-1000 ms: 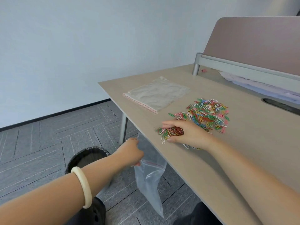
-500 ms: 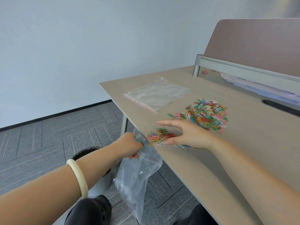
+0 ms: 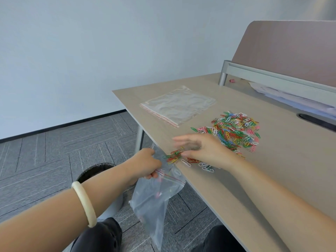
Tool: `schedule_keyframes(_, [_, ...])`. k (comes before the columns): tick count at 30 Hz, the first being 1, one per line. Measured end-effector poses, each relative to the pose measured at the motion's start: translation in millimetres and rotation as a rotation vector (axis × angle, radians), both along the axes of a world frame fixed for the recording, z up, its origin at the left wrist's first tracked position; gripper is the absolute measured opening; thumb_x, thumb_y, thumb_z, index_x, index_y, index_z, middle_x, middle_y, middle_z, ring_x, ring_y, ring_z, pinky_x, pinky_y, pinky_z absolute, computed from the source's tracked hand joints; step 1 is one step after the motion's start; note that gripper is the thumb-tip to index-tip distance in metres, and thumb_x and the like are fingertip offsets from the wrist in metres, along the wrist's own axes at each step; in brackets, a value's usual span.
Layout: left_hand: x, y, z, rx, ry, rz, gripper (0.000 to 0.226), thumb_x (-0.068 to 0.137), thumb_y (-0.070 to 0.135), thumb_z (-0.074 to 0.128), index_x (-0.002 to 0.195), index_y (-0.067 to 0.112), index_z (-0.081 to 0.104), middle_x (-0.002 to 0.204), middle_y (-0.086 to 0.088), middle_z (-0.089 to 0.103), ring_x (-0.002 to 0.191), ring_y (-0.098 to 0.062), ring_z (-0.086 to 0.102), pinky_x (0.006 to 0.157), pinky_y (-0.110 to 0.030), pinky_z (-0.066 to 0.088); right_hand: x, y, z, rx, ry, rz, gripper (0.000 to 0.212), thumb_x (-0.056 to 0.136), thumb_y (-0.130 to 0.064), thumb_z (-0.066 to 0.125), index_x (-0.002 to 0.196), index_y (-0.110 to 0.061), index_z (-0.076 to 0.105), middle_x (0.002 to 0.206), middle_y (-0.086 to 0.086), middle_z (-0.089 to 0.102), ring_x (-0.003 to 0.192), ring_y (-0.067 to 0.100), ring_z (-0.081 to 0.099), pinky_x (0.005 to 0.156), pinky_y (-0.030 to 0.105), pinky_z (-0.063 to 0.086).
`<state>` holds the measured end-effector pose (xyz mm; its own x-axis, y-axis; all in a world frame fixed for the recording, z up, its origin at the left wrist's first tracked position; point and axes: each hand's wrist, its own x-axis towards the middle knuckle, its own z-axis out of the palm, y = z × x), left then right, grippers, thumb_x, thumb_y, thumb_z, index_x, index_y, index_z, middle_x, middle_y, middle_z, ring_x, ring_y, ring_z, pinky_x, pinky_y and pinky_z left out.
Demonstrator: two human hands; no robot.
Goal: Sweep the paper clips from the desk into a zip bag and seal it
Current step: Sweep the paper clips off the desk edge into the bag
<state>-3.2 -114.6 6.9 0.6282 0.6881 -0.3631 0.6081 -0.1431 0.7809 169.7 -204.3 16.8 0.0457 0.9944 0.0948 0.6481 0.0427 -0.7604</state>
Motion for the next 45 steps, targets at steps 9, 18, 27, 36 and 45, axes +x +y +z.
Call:
schedule_keyframes(9, [-2,-5,-6,-0.054,-0.016,-0.011,0.061,0.088,0.003,0.040,0.147,0.006,0.021,0.056,-0.007,0.053,0.030,-0.005,0.043,0.039,-0.014,0.034,26,-10,-12,-0.043,-0.397,-0.094,0.044,0.075,-0.039,0.070,0.118,-0.034,0.060,0.080,-0.013,0.044,0.077,-0.004,0.042,0.078,0.027,0.029])
schedule_keyframes(18, [0,-3,-6,-0.066,-0.044,0.012,0.065,0.088,0.006,0.044,0.148,0.010,0.020,0.052,-0.005,0.053,0.026,-0.003,0.039,0.038,-0.014,0.032,-4,12,-15,0.056,-0.251,0.019,0.032,0.079,-0.026,0.070,0.110,-0.029,0.066,0.079,-0.011,0.047,0.067,-0.003,0.048,0.067,0.018,0.038])
schedule_keyframes(27, [-2,-2,-5,-0.067,-0.031,0.015,0.067,0.087,0.004,0.041,0.149,0.010,0.017,0.056,-0.007,0.055,0.042,-0.012,0.039,0.049,-0.021,0.034,32,-15,-18,-0.144,-0.432,-0.025,0.074,0.078,-0.052,0.061,0.141,-0.035,0.028,0.155,-0.013,0.017,0.142,0.004,0.009,0.117,0.031,0.009])
schedule_keyframes(36, [-3,3,-10,-0.078,-0.043,0.035,0.069,0.087,0.005,0.042,0.150,0.011,0.016,0.052,-0.005,0.056,0.044,-0.013,0.041,0.051,-0.023,0.036,5,7,-19,-0.080,-0.192,0.003,0.065,0.082,-0.029,0.067,0.139,-0.031,0.036,0.141,-0.014,0.044,0.127,-0.009,0.036,0.108,0.014,0.026])
schedule_keyframes(45, [-6,-3,-6,-0.072,-0.055,0.034,0.067,0.087,0.008,0.044,0.150,0.013,0.020,0.049,-0.002,0.056,0.034,-0.006,0.041,0.044,-0.016,0.037,-21,10,-13,0.010,0.035,-0.041,0.051,0.084,-0.002,0.060,0.129,-0.024,0.050,0.120,-0.001,0.065,0.108,-0.005,0.056,0.099,0.013,0.040])
